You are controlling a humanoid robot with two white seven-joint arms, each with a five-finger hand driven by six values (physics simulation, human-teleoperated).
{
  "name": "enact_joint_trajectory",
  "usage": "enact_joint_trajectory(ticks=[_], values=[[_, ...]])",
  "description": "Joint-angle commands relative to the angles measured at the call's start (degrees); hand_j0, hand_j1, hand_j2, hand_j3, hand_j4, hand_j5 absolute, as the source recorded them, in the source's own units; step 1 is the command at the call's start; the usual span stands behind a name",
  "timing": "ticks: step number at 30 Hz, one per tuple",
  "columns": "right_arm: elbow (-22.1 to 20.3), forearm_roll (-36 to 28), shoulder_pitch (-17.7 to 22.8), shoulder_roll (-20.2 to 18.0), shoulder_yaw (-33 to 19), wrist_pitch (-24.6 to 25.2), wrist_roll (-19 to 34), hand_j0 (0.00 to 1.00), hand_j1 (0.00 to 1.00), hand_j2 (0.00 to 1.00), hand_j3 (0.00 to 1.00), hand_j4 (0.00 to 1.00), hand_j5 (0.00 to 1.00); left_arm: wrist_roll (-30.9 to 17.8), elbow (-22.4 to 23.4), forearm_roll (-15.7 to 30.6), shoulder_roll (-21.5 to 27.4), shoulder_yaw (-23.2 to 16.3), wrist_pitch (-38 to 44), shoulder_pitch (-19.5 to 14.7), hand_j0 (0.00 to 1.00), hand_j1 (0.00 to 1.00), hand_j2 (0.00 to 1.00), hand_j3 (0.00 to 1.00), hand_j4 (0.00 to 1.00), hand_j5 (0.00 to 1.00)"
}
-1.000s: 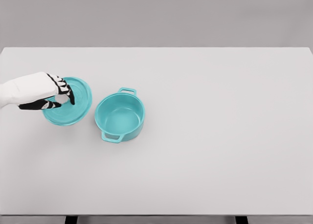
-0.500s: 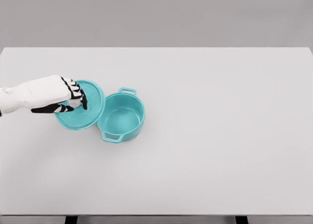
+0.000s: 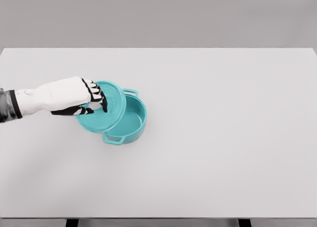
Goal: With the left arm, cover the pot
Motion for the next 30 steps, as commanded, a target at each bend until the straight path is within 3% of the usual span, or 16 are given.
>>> enact_joint_trajectory(ticks=[1,30], values=[[0.02,0.03,0.00,0.01,0.01,0.00,0.01,1.00,1.00,1.00,1.00,1.00,1.00,0.02,-0.02,0.18,-0.81,-1.74,0.11,-0.09,0.52,0.52,0.52,0.52,0.52,0.52],[0.02,0.03,0.00,0.01,0.01,0.00,0.01,1.00,1.00,1.00,1.00,1.00,1.00,-0.07,1.30,-1.66,-5.73,-2.97,0.11,-1.67,0.52,0.52,0.52,0.52,0.52,0.52]])
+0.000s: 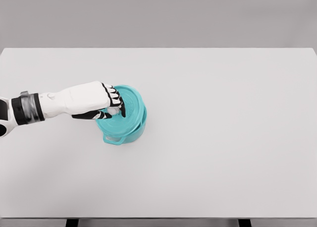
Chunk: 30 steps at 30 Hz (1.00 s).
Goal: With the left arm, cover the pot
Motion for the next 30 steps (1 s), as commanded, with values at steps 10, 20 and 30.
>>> enact_joint_trajectory(ticks=[10,20,30], values=[[0.02,0.01,0.00,0.01,0.01,0.00,0.01,1.00,1.00,1.00,1.00,1.00,1.00,0.03,1.50,0.07,-1.05,0.00,0.12,0.00,0.53,0.53,0.53,0.53,0.53,0.53],[0.02,0.01,0.00,0.01,0.01,0.00,0.01,1.00,1.00,1.00,1.00,1.00,1.00,0.03,2.55,-0.81,-2.37,0.08,0.12,-0.35,0.53,0.53,0.53,0.53,0.53,0.53],[0.02,0.01,0.00,0.01,0.01,0.00,0.01,1.00,1.00,1.00,1.00,1.00,1.00,0.03,2.73,-0.81,-2.46,0.00,0.12,-0.26,0.59,0.59,0.59,0.59,0.59,0.59]])
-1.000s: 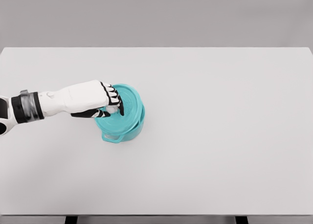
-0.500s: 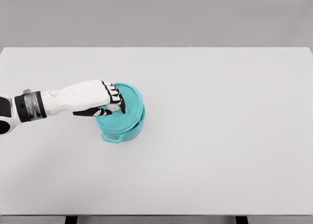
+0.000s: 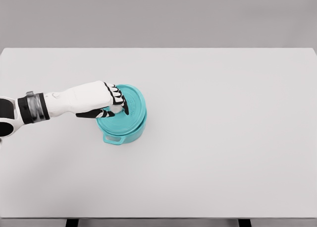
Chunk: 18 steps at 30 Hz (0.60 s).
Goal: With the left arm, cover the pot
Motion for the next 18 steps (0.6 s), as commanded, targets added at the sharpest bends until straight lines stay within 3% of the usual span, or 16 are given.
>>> enact_joint_trajectory(ticks=[1,7,18], values=[[0.02,0.01,0.00,0.01,0.01,0.00,0.01,1.00,1.00,1.00,1.00,1.00,1.00,0.01,0.16,0.36,0.04,0.03,0.11,0.00,0.59,0.59,0.59,0.59,0.59,0.59],[0.02,0.01,0.00,0.01,0.01,0.00,0.01,1.00,1.00,1.00,1.00,1.00,1.00,0.01,0.51,0.27,0.04,0.03,0.11,0.00,0.65,0.65,0.65,0.65,0.65,0.65],[0.02,0.01,0.00,0.01,0.01,0.00,0.01,1.00,1.00,1.00,1.00,1.00,1.00,0.01,0.51,0.36,0.04,0.03,0.11,0.09,0.65,0.65,0.65,0.65,0.65,0.65]])
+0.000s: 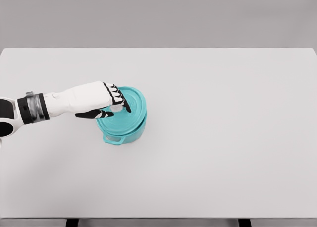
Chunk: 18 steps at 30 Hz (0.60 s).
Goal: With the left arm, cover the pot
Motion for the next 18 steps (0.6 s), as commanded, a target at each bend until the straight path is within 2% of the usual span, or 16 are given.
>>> enact_joint_trajectory(ticks=[1,18], values=[[0.02,0.02,0.00,0.01,0.01,0.00,0.01,1.00,1.00,1.00,1.00,1.00,1.00,0.03,-0.01,0.40,0.05,0.03,0.12,0.09,0.65,0.65,0.65,0.65,0.65,0.65],[0.02,-0.07,0.00,0.01,0.01,0.00,0.01,1.00,1.00,1.00,1.00,1.00,1.00,0.03,-0.01,0.40,0.05,0.03,0.12,0.09,0.68,0.68,0.68,0.68,0.68,0.68]])
